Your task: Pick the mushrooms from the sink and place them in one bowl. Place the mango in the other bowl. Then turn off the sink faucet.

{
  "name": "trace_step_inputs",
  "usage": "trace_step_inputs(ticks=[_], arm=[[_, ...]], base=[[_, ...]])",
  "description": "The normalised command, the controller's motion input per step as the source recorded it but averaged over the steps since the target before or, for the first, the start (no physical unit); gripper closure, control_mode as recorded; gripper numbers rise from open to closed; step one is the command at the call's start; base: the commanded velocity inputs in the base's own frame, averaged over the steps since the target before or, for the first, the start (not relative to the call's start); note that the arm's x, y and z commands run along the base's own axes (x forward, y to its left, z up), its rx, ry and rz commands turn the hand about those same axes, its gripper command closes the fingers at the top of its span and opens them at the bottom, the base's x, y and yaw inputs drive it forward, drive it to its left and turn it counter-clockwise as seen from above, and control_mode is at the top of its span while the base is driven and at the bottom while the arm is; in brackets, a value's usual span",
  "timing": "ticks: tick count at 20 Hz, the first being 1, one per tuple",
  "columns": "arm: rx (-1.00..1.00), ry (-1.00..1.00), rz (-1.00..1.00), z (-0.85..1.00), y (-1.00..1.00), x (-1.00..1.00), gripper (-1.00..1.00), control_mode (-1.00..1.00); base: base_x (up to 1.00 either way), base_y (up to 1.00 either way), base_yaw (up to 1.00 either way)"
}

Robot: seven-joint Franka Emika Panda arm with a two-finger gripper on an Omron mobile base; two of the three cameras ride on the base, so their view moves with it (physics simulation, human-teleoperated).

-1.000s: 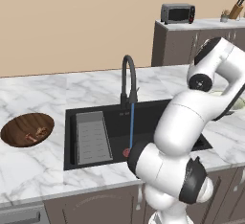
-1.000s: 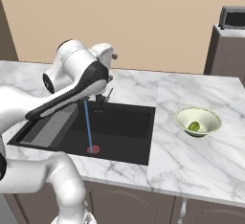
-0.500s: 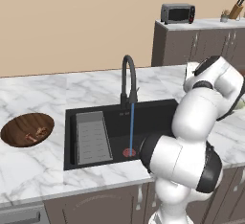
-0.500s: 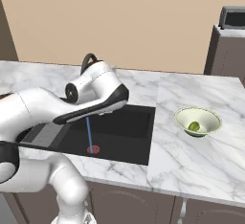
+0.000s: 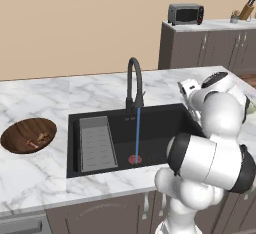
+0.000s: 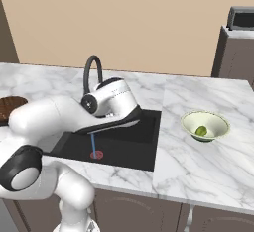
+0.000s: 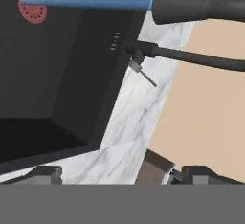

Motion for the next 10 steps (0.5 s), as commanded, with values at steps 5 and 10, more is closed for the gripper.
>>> trace_step_inputs(ticks=[5,10], arm=[[0.11,0.56,0.56,0.68,0.00,0.00,-1.00,-1.00],[0.11,0.27,0.17,0.88,-0.12,0.00,-1.00,-1.00]], base=[[0.00,0.00,0.00],[0.00,0.00,0.00]])
